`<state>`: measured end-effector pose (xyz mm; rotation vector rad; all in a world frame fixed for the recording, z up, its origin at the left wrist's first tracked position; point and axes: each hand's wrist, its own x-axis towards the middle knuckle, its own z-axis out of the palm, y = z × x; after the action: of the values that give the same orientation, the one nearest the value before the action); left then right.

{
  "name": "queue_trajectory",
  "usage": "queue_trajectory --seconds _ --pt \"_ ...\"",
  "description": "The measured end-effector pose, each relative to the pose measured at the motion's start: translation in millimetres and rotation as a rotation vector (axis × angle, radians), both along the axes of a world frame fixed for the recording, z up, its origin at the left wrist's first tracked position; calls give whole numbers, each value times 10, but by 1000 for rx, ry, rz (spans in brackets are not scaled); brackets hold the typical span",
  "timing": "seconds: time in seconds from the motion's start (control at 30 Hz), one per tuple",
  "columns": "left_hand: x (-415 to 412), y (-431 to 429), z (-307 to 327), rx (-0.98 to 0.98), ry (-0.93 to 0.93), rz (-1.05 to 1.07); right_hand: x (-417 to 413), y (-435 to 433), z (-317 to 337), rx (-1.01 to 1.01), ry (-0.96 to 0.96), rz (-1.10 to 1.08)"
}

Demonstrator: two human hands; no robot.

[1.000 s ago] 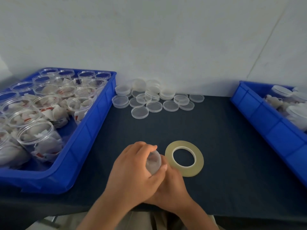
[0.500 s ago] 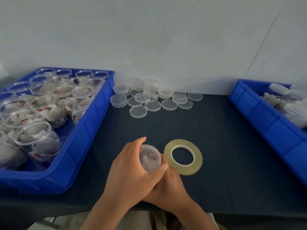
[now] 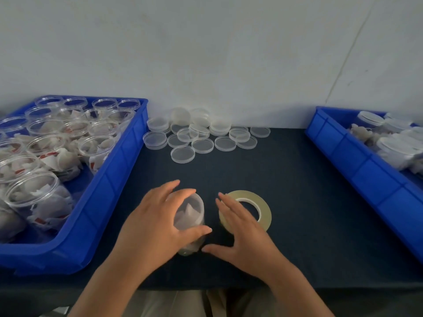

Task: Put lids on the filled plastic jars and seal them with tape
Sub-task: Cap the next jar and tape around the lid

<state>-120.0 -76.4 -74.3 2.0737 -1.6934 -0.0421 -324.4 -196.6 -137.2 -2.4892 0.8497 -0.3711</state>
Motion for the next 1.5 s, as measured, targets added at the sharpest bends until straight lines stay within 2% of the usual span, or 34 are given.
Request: queue_trajectory --seconds 0.07,0.13,0.27,0.37,0.47,0.53,0.63,0.7,0.87,1.07,1.13,1.3,1.37,1.5 --pt "57 24 1 -2 17 23 -141 -141 5 -57 151 -79" --pt "116 9 -38 0 85 -16 -208 -204 4 -132 258 -68" --pt "222 -121 -126 -16 251 -120 -243 -198 44 -256 234 -67" --pt "242 -218 -178 -52 306 -180 -250 -168 173 -243 166 -176" --pt "199 -275 -177 -55 310 -226 -267 -88 275 -6 -39 -280" --pt "146 -269 -163 -50 327 -183 -284 7 341 72 -181 -291" --pt "-25 -182 -107 -260 238 -72 -325 161 459 90 -284 -282" --pt "-218 -115 -48 -417 221 -87 -344 259 511 100 -321 -265" --pt "-708 -17 58 -492 359 -147 -320 522 578 142 -450 -198" --pt "-810 74 106 -528 619 -28 -286 660 534 137 -411 -213" --pt "-784 93 128 -526 584 -33 -286 673 520 97 -376 -197" --pt "-653 222 37 -554 218 -84 -273 624 525 23 -271 -186" --pt "-623 282 6 -541 195 -76 -297 557 545 12 -232 -185" --pt "-592 303 -53 -565 291 4 -291 520 608 -134 -185 -71"
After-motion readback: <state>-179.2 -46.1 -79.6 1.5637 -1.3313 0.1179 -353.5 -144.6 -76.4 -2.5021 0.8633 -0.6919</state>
